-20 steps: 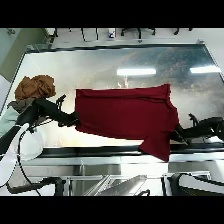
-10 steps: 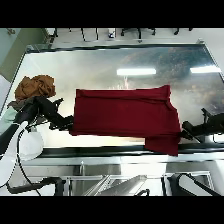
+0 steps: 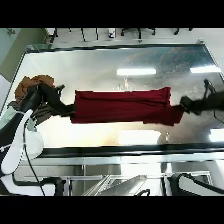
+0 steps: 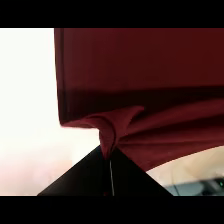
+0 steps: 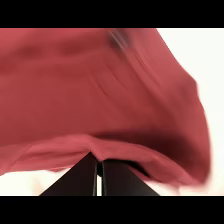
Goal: Fold the shirts.
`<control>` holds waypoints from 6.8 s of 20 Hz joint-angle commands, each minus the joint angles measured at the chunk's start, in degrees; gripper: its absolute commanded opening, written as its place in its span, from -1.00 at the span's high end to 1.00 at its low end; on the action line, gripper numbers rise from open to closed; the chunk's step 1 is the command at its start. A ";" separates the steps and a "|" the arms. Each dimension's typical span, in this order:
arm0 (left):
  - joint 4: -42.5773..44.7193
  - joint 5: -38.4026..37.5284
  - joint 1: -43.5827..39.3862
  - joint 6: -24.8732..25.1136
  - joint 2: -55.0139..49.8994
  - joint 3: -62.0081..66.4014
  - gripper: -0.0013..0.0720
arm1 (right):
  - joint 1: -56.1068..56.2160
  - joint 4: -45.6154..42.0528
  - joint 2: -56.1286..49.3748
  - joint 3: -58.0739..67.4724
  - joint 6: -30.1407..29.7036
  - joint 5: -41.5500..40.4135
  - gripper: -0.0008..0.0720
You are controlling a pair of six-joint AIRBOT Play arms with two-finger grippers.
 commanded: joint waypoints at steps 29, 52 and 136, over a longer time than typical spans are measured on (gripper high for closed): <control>-15.43 2.27 7.98 -2.58 -20.48 37.53 -0.88 | -0.28 1.20 -39.45 35.47 -3.87 -19.41 -0.95; -13.40 -39.82 -33.09 3.45 -31.50 31.12 0.93 | 1.38 3.21 -22.62 43.56 -6.21 -29.05 0.92; -31.30 -12.35 9.01 13.97 32.83 9.35 0.92 | -29.16 -12.20 1.90 -4.31 17.53 0.15 0.92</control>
